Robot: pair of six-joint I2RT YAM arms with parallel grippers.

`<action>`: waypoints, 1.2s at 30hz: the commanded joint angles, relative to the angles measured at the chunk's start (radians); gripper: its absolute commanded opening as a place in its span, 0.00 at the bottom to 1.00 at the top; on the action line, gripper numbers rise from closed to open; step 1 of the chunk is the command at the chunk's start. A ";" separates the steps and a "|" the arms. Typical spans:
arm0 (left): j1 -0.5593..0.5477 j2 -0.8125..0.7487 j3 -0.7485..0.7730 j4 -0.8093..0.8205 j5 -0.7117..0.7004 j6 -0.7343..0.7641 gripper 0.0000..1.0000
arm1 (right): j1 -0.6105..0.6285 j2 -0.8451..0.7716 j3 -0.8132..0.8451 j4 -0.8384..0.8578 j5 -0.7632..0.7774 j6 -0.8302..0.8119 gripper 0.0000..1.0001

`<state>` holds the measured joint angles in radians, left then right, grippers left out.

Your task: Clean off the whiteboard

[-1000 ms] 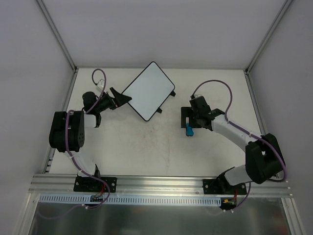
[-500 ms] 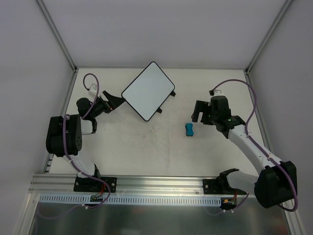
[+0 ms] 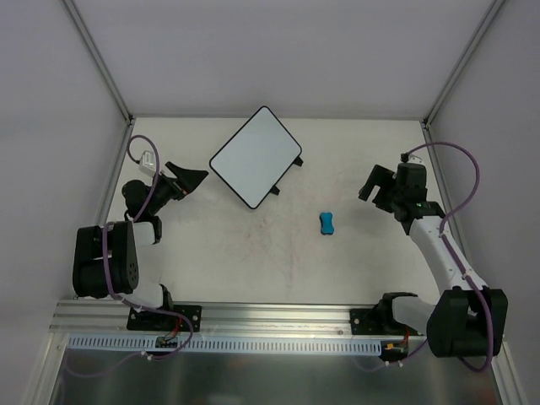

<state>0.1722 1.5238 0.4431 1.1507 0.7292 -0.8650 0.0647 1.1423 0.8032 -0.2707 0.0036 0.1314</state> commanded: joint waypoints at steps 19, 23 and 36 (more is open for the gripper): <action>0.012 -0.626 -0.144 -0.518 -0.383 0.215 0.99 | -0.098 -0.306 -0.202 0.222 -0.111 -0.068 0.99; 0.012 -0.747 -0.158 -0.636 -0.404 0.241 0.99 | -0.100 -0.462 -0.260 0.220 -0.093 -0.099 0.99; 0.012 -1.083 -0.256 -0.968 -0.424 0.310 0.99 | -0.098 -0.602 -0.355 0.179 -0.188 -0.075 0.99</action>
<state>0.1722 0.5140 0.1978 0.2733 0.3164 -0.6071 -0.0296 0.5602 0.4698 -0.0891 -0.1341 0.0662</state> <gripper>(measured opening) 0.990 0.988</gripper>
